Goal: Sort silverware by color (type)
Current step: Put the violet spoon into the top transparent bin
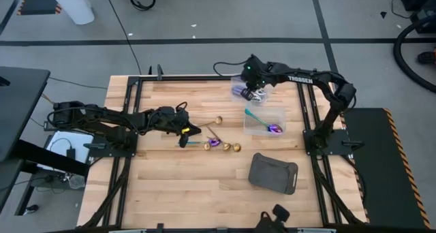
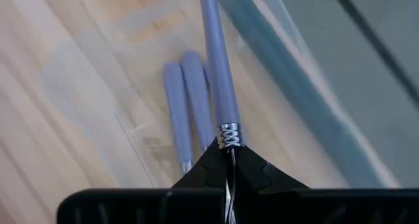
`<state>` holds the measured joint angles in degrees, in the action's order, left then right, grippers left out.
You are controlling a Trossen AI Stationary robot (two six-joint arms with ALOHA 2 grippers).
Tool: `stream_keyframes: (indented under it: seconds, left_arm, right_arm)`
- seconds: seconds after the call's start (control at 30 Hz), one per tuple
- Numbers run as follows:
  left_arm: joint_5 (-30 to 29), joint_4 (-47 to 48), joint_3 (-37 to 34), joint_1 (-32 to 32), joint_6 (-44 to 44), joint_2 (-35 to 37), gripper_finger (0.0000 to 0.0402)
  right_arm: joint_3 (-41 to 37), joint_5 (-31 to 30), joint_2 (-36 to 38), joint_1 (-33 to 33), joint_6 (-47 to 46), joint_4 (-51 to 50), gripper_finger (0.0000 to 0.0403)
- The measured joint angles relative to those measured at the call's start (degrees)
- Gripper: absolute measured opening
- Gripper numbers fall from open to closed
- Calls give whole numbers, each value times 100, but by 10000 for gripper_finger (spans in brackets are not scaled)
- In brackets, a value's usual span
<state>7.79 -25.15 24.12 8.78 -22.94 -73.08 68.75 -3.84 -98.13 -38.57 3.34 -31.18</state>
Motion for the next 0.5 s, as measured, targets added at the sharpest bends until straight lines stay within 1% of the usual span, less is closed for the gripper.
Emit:
stream_keyframes:
  seconds: [0.13,0.3,0.4,0.5]
  left_arm:
    - [0,-6,0,0,0,0,43]
    - [0,-8,0,0,-2,0,43]
    - [0,-8,0,0,-41,0,43]
    - [-1,0,0,-42,-4,0,47]
  right_arm:
    - [-233,53,0,-115,-327,56,9]
    - [-525,51,-3,-137,-512,402,11]
    - [-661,51,-13,-137,-512,550,25]
    - [-726,51,-13,-137,-501,568,49]
